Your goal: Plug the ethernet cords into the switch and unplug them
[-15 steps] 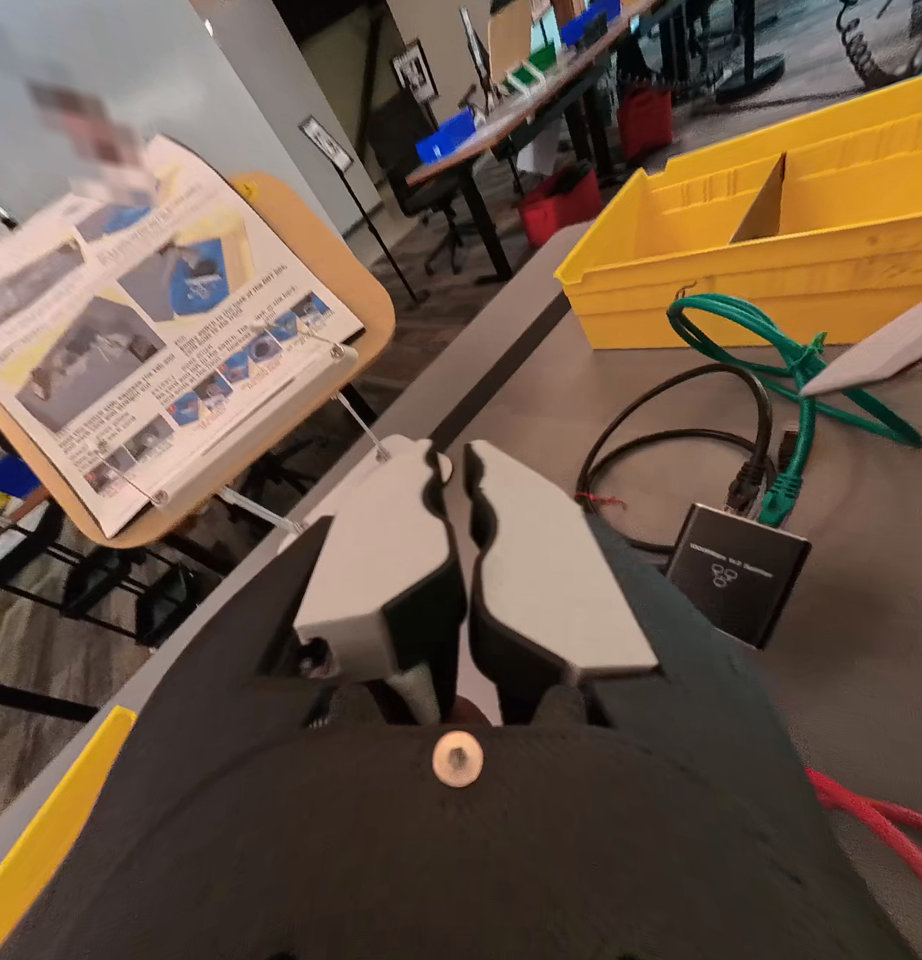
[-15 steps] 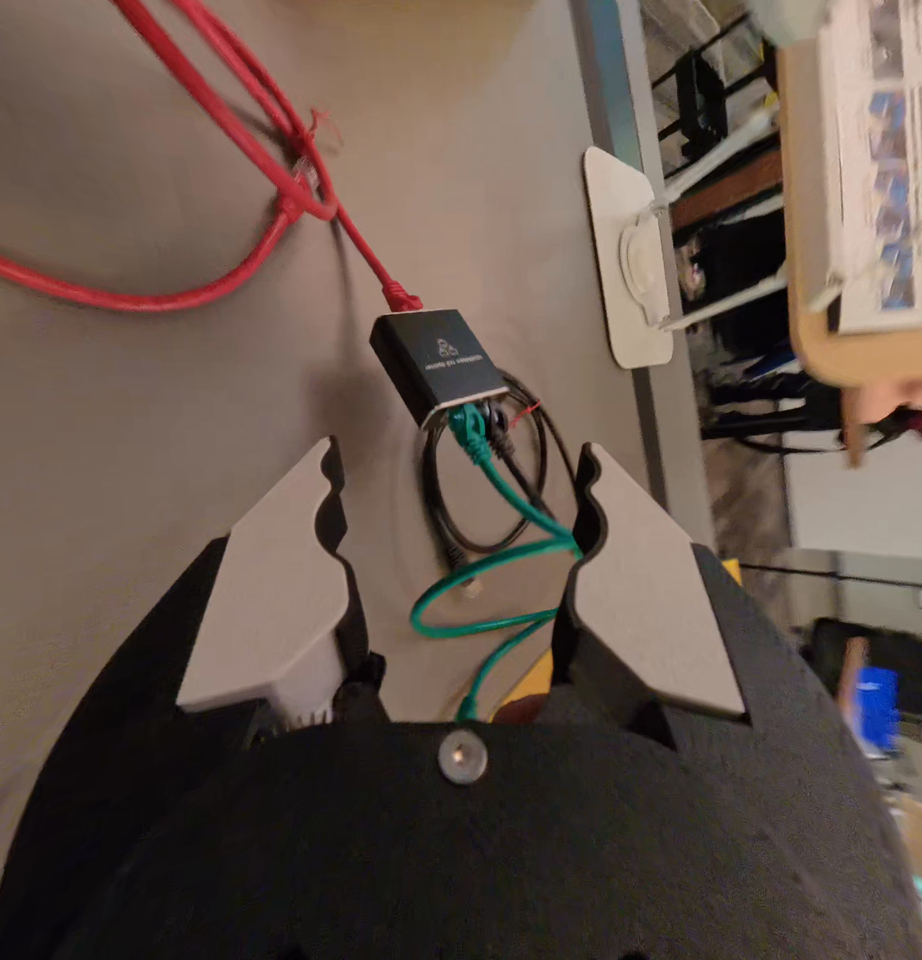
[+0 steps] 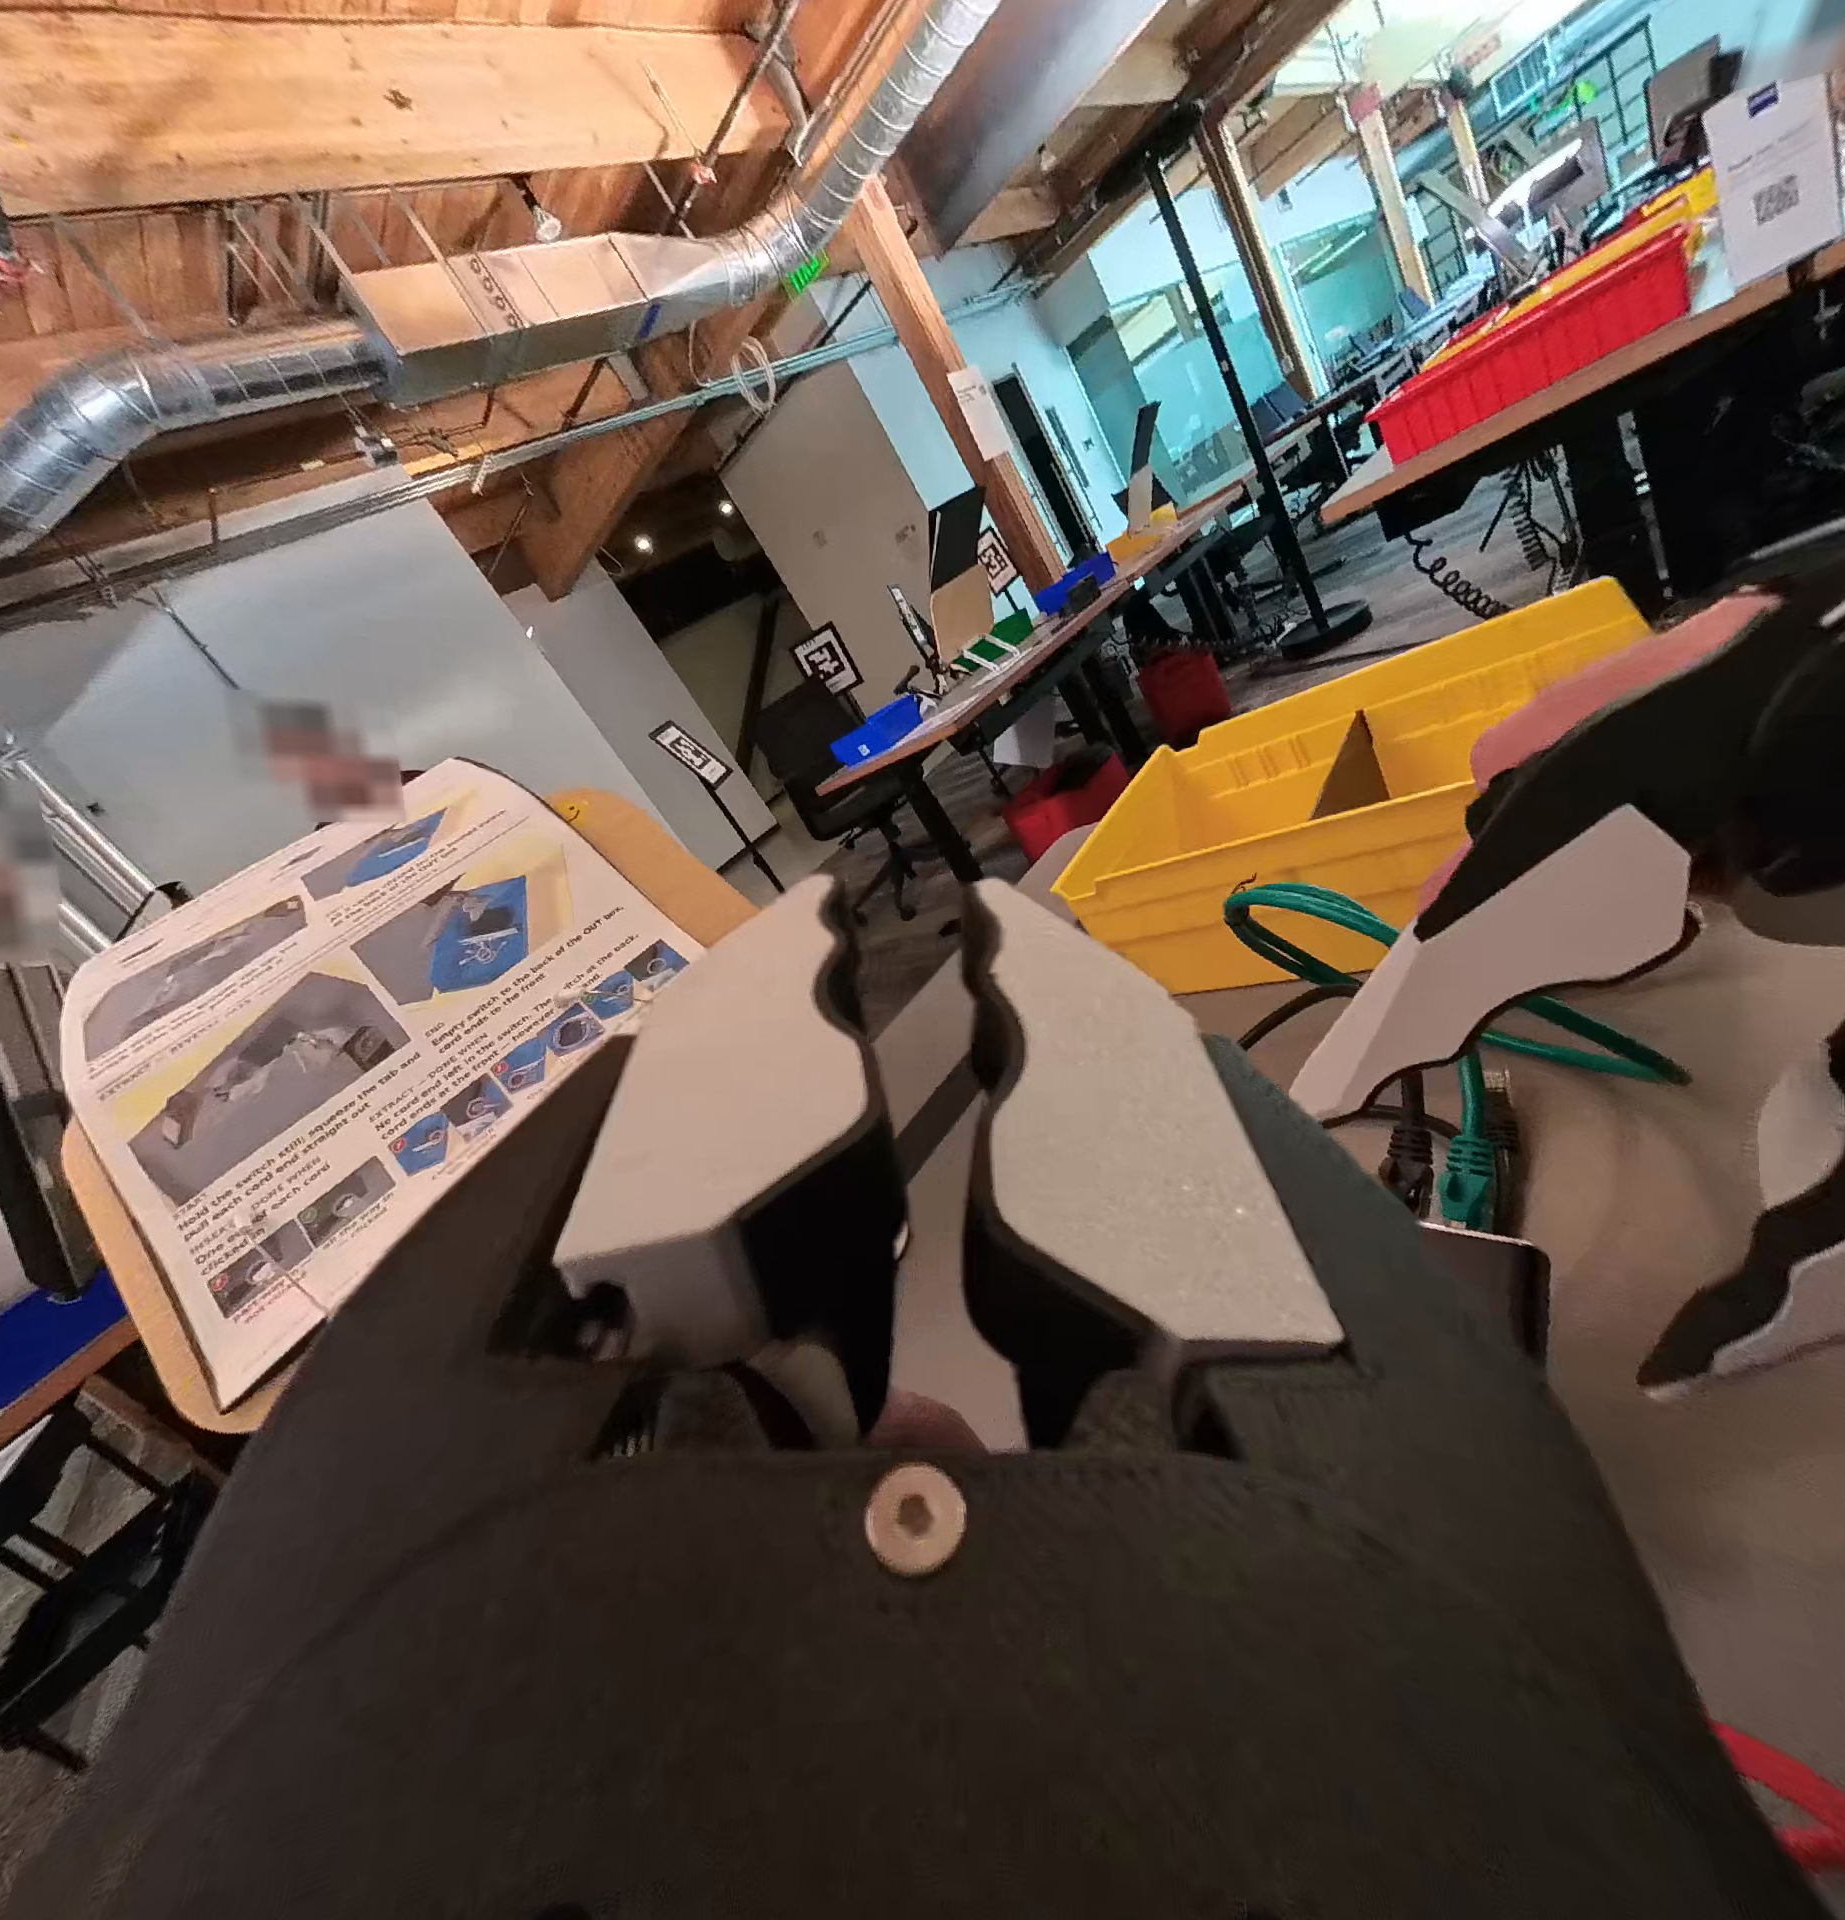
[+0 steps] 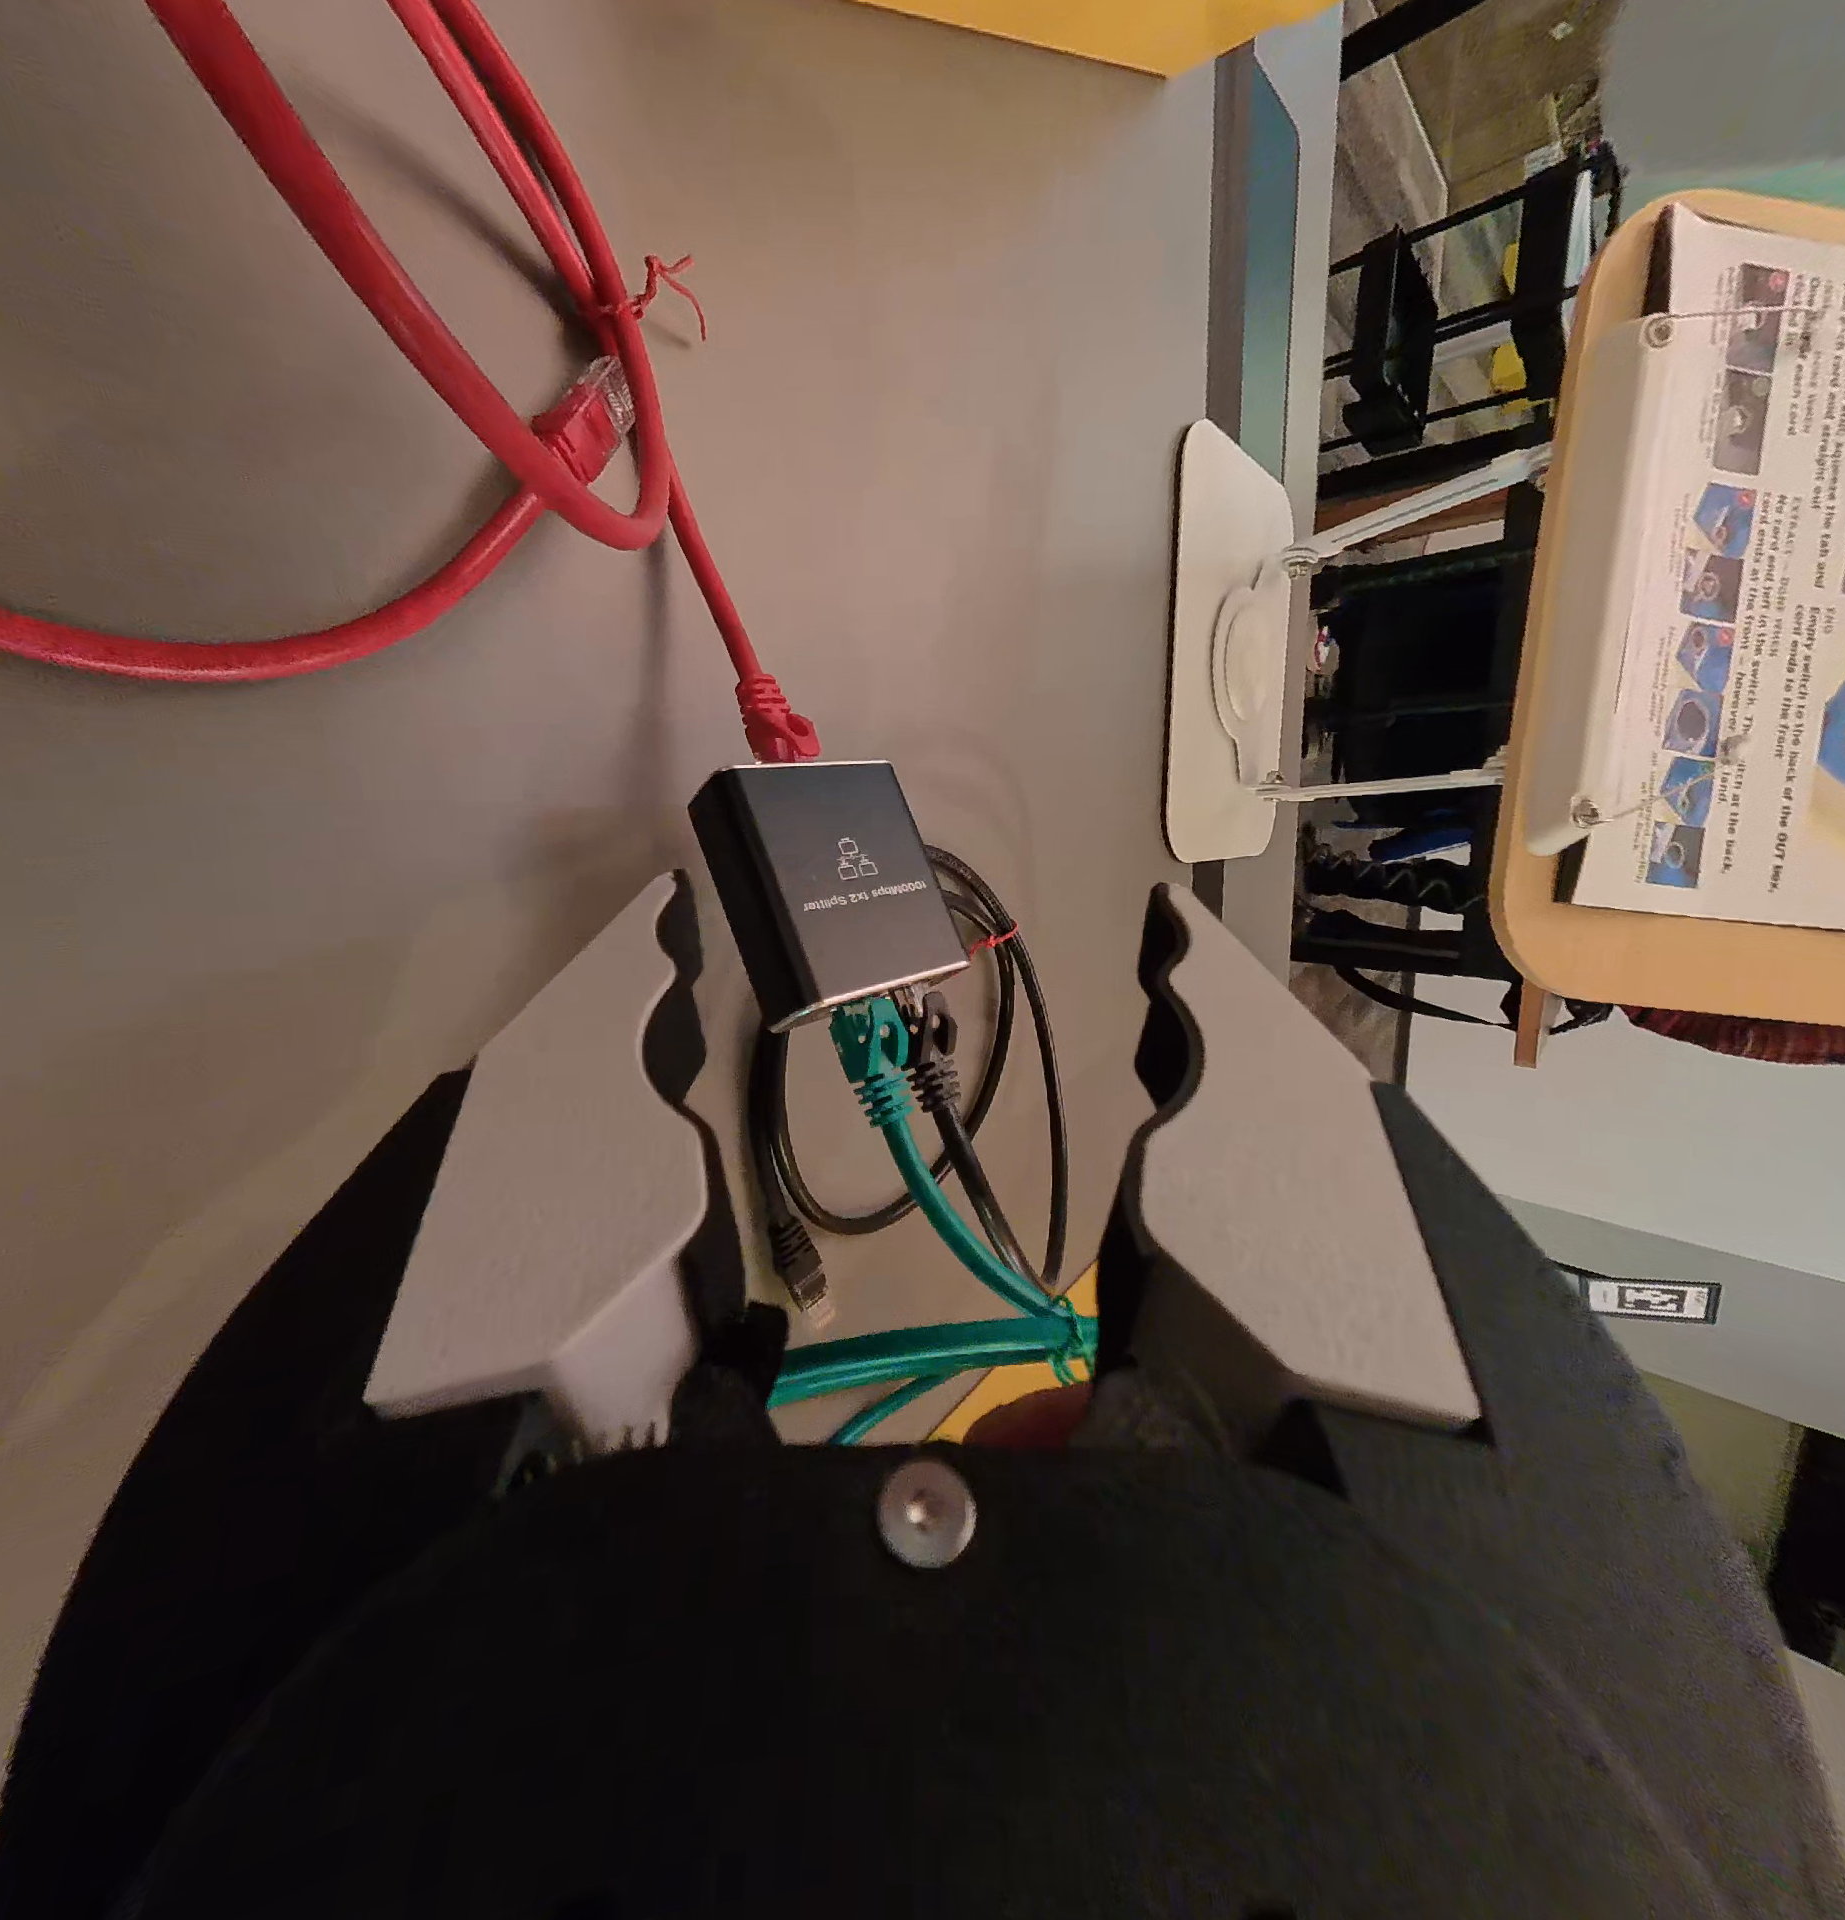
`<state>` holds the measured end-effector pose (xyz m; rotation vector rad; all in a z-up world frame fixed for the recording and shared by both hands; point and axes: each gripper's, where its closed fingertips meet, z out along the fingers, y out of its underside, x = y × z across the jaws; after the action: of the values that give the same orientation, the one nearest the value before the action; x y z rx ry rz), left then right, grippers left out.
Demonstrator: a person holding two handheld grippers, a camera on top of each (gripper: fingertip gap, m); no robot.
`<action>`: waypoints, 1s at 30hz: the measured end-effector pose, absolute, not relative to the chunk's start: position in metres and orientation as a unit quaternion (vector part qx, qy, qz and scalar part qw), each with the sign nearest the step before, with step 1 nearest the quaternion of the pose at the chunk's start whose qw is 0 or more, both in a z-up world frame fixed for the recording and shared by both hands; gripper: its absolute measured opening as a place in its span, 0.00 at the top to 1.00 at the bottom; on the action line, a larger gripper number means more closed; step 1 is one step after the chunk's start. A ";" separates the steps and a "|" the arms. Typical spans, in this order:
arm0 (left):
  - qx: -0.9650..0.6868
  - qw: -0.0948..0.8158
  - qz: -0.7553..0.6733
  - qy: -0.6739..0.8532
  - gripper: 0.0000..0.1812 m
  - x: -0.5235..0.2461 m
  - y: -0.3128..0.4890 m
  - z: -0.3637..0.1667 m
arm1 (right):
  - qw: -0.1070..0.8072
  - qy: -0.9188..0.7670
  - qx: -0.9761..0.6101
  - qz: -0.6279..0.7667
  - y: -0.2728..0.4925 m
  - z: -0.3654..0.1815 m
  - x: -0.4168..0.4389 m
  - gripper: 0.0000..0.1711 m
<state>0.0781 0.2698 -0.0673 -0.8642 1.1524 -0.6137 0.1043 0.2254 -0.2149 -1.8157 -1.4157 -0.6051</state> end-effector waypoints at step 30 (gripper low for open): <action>-0.303 0.440 -0.475 0.699 0.66 0.092 0.133 -0.095 | 0.562 -0.483 -0.659 0.129 0.192 -0.081 0.059 0.82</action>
<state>0.0923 0.1325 -0.0946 -0.7516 1.7369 -1.1785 0.0588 0.1923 -0.0813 -1.5530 -1.1378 0.3027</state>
